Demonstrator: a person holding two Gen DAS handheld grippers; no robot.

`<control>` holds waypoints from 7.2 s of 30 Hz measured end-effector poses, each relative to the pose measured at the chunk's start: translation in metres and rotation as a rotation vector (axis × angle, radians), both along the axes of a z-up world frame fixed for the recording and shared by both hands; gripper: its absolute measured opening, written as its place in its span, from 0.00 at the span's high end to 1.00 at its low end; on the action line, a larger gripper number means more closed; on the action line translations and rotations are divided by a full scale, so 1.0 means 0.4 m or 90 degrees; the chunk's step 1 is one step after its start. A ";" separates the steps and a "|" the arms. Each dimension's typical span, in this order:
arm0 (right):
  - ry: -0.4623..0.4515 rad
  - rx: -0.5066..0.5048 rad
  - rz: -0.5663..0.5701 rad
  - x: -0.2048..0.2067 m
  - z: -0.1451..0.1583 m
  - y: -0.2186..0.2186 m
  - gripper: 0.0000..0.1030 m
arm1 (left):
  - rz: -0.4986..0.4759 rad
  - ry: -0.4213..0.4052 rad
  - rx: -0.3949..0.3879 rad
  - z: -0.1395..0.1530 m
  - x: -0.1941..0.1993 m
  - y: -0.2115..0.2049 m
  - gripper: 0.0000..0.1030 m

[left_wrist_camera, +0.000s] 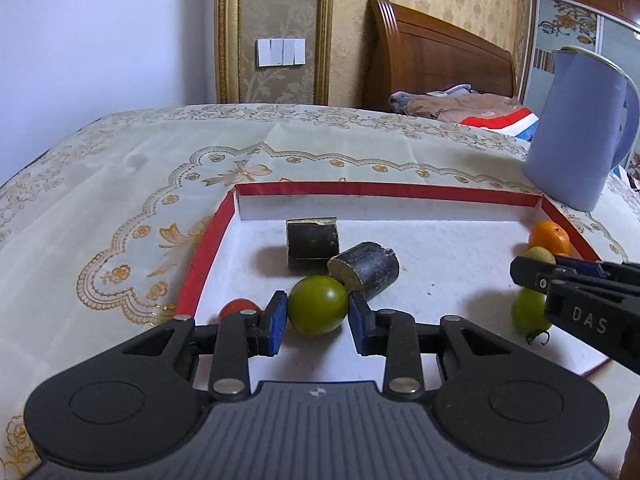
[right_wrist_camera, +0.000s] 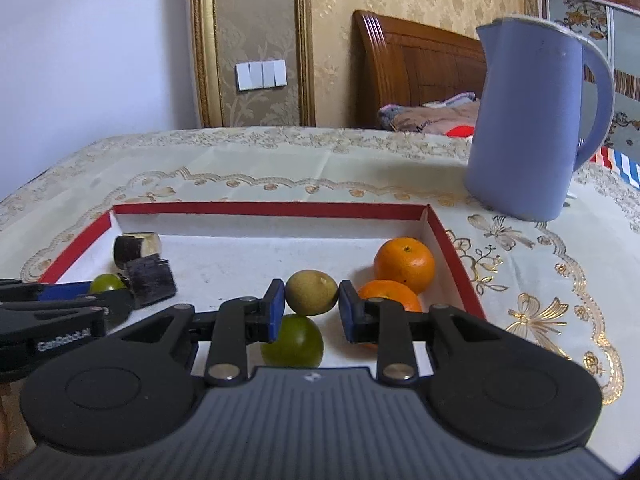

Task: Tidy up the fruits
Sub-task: 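Lower both fruits into the box and open both grippers, then withdraw both tools from the box toward the fruits beside it, then close the left gripper on the red tomato beside the box, then lift the red tomato with the left gripper, then move the right gripper to the yellow-brown fruit on the tablecloth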

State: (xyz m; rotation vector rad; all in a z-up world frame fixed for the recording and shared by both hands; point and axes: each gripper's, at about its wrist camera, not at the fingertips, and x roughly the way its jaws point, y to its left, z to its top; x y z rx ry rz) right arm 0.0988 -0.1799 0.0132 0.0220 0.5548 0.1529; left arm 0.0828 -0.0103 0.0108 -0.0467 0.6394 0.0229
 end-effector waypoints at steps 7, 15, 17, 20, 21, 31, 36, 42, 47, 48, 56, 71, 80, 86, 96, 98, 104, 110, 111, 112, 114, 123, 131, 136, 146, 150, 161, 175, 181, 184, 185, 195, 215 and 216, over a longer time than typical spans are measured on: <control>0.003 -0.008 0.014 0.010 -0.005 0.011 0.74 | 0.003 -0.004 0.007 -0.003 0.007 -0.003 0.69; 0.004 -0.010 0.023 0.010 -0.006 0.010 0.74 | 0.013 -0.009 0.012 -0.004 0.004 0.004 0.69; 0.007 -0.010 0.025 0.010 -0.006 0.010 0.74 | 0.013 -0.009 0.011 -0.004 0.005 0.005 0.69; 0.007 0.008 0.025 0.002 -0.005 0.000 0.74 | 0.012 -0.008 0.002 -0.005 0.005 0.011 0.69; 0.006 0.011 0.030 -0.001 -0.006 -0.003 0.74 | 0.012 -0.008 -0.001 -0.005 0.005 0.013 0.69; -0.006 0.011 0.019 -0.010 -0.010 -0.007 0.73 | 0.011 -0.005 -0.003 -0.008 0.004 0.019 0.62; -0.011 0.012 0.014 -0.019 -0.011 -0.006 0.66 | 0.011 -0.007 -0.004 -0.008 0.000 0.016 0.61; -0.014 0.020 0.014 -0.028 -0.014 -0.007 0.61 | 0.012 -0.015 -0.004 -0.006 -0.008 0.015 0.60; -0.020 0.023 0.003 -0.039 -0.015 -0.011 0.46 | 0.002 -0.039 0.002 0.003 -0.029 0.007 0.50; -0.023 0.025 -0.001 -0.043 -0.014 -0.013 0.42 | 0.003 -0.047 0.007 0.007 -0.036 0.006 0.50; -0.062 0.055 -0.042 -0.097 -0.006 -0.059 0.26 | 0.029 -0.137 0.037 0.038 -0.098 -0.001 0.31; -0.073 0.119 -0.091 -0.203 -0.014 -0.160 0.26 | 0.025 -0.151 -0.009 0.053 -0.153 0.029 0.30; -0.124 0.111 -0.133 -0.230 -0.005 -0.175 0.17 | -0.053 -0.144 -0.044 0.057 -0.252 -0.006 0.30; -0.101 0.137 -0.142 -0.229 -0.018 -0.201 0.16 | -0.090 -0.110 0.002 0.032 -0.285 -0.086 0.30; -0.083 0.192 -0.161 -0.244 -0.041 -0.248 0.11 | -0.106 -0.058 0.009 0.006 -0.281 -0.139 0.30; -0.082 0.192 -0.160 -0.243 -0.042 -0.248 0.11 | -0.105 -0.041 -0.001 0.011 -0.268 -0.143 0.30; -0.083 0.193 -0.167 -0.247 -0.041 -0.251 0.06 | -0.115 -0.016 -0.018 0.006 -0.242 -0.163 0.30; -0.082 0.188 -0.162 -0.247 -0.041 -0.247 0.06 | -0.094 -0.016 0.007 -0.013 -0.228 -0.167 0.30; -0.081 0.188 -0.161 -0.246 -0.041 -0.247 0.06 | -0.093 -0.013 0.004 -0.016 -0.222 -0.165 0.30; -0.078 0.188 -0.161 -0.244 -0.041 -0.247 0.06 | -0.096 -0.009 -0.006 -0.019 -0.218 -0.160 0.30; -0.076 0.189 -0.162 -0.245 -0.040 -0.248 0.05 | -0.097 -0.002 -0.028 -0.022 -0.211 -0.150 0.30; -0.071 0.188 -0.165 -0.240 -0.042 -0.248 0.04 | -0.130 -0.031 0.021 -0.026 -0.233 -0.181 0.46; -0.071 0.187 -0.169 -0.241 -0.043 -0.249 0.02 | -0.137 -0.019 0.004 -0.031 -0.227 -0.173 0.56; -0.063 0.190 -0.171 -0.237 -0.045 -0.250 0.01 | -0.139 -0.019 -0.008 -0.031 -0.230 -0.165 0.65; -0.059 0.196 -0.171 -0.235 -0.047 -0.255 0.00 | -0.101 -0.033 -0.013 -0.026 -0.247 -0.119 0.70; -0.060 0.195 -0.170 -0.235 -0.046 -0.253 0.00 | -0.082 -0.043 -0.020 -0.020 -0.254 -0.078 0.70; -0.040 0.199 -0.177 -0.226 -0.054 -0.257 0.00 | -0.082 -0.062 -0.063 -0.012 -0.277 0.010 0.70; -0.037 0.204 -0.179 -0.225 -0.058 -0.261 0.00 | -0.121 -0.023 -0.002 -0.024 -0.257 -0.059 0.70; -0.035 0.204 -0.179 -0.224 -0.058 -0.261 0.00 | -0.116 -0.004 -0.015 -0.032 -0.231 -0.057 0.70; -0.032 0.204 -0.181 -0.222 -0.058 -0.261 0.00 | -0.112 -0.002 -0.029 -0.030 -0.217 -0.046 0.70; -0.031 0.205 -0.181 -0.222 -0.058 -0.262 0.00 | -0.104 -0.004 -0.030 -0.031 -0.216 -0.043 0.69; -0.049 0.193 -0.165 -0.242 -0.048 -0.252 0.00 | -0.081 -0.011 -0.028 -0.033 -0.213 -0.035 0.65; 0.006 0.064 -0.005 -0.287 -0.032 -0.117 0.14 | -0.078 -0.013 -0.034 -0.034 -0.214 -0.030 0.64; 0.011 0.062 -0.003 -0.283 -0.034 -0.112 0.14 | -0.078 -0.013 -0.035 -0.034 -0.214 -0.031 0.64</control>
